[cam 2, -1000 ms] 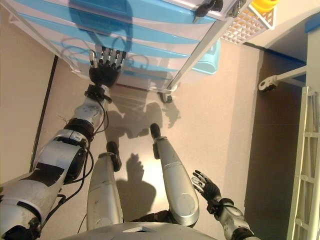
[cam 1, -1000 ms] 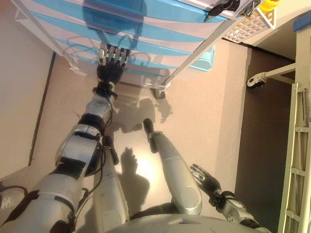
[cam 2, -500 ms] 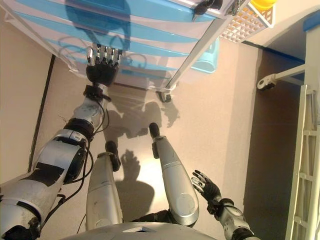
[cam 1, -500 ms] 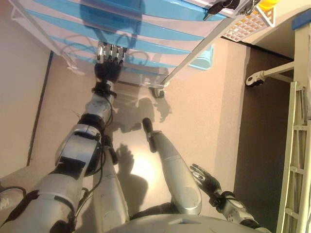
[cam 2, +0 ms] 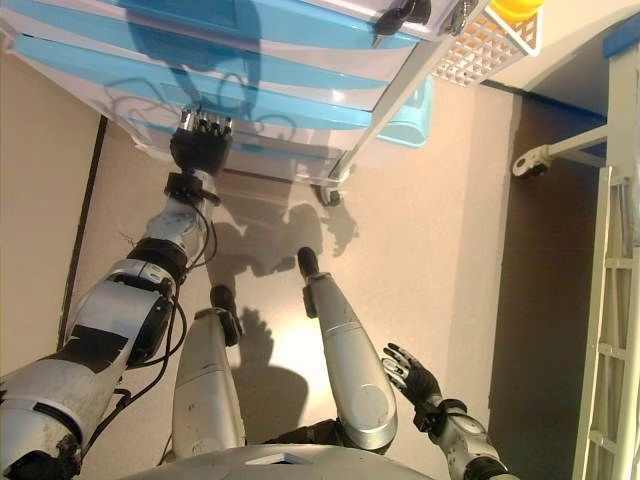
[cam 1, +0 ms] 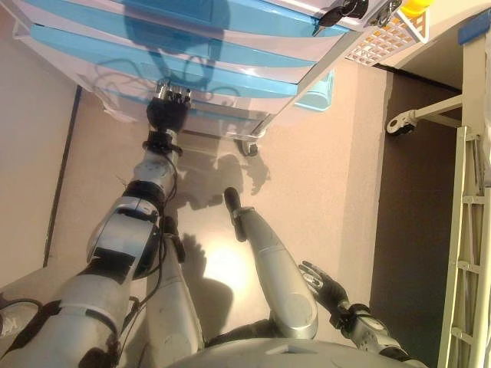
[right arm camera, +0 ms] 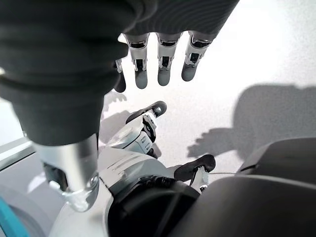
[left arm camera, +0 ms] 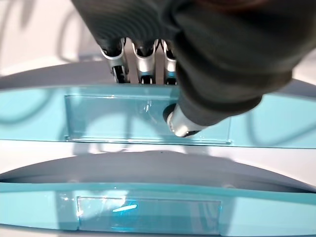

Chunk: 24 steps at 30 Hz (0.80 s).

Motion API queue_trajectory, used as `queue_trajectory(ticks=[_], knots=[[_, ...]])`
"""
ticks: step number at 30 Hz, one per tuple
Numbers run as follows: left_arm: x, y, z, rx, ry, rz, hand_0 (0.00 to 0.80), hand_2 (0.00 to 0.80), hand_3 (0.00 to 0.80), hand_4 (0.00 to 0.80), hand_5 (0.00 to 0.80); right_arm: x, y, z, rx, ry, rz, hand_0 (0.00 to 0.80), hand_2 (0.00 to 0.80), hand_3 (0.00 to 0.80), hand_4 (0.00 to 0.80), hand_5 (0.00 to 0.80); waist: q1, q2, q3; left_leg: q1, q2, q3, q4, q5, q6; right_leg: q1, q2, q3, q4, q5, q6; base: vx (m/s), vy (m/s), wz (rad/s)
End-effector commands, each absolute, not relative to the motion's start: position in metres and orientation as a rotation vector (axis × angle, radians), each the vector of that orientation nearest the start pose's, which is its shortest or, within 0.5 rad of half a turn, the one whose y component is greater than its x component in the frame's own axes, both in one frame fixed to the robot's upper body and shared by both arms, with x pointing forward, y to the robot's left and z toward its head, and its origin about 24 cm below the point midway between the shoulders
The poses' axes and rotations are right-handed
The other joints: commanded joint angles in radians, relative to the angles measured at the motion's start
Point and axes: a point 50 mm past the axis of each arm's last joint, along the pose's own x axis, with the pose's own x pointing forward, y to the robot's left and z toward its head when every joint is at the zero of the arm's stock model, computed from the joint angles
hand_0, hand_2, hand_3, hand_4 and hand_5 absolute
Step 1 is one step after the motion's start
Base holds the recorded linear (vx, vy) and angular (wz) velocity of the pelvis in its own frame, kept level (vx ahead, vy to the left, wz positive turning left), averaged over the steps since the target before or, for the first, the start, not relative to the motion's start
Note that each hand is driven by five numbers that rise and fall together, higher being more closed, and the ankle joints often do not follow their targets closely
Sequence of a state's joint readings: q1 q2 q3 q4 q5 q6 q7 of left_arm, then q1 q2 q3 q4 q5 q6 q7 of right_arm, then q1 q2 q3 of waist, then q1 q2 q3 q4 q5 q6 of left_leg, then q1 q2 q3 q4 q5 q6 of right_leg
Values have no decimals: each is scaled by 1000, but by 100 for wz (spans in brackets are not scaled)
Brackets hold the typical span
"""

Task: Open the drawer and pick up the medicine

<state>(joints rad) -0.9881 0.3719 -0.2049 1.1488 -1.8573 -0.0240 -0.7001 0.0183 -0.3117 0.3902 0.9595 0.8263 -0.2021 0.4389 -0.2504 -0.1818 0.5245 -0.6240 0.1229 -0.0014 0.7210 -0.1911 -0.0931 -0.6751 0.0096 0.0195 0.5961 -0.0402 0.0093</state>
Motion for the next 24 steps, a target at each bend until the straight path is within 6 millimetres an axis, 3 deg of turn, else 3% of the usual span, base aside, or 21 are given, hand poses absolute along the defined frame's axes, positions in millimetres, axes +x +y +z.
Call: queue_trajectory(ticks=[1, 8, 24], knots=[[396, 183, 232, -1221, -656, -784, 800, 800, 800, 800, 800, 132, -211, -126, 402, 752, 180, 0, 0, 0, 0, 0, 12, 0, -57, -32, -37, 91, 57, -37, 65, 70, 19, -45, -60, -18, 4, 0, 0, 0], [394, 187, 213, -1248, -629, -770, 800, 800, 800, 800, 800, 132, -212, -126, 399, 749, 176, 0, 0, 0, 0, 0, 18, 7, -56, -25, -40, 94, 51, -38, 65, 76, 17, -46, -63, -21, 3, 0, 0, 0], [367, 188, 115, -1254, -440, -689, 800, 800, 800, 800, 800, 137, -209, -121, 385, 715, 155, 0, 0, 0, 0, 0, 49, 25, -39, -2, -53, 93, 14, -23, 68, 101, 11, -50, -84, -28, 3, -7, 20, 0]])
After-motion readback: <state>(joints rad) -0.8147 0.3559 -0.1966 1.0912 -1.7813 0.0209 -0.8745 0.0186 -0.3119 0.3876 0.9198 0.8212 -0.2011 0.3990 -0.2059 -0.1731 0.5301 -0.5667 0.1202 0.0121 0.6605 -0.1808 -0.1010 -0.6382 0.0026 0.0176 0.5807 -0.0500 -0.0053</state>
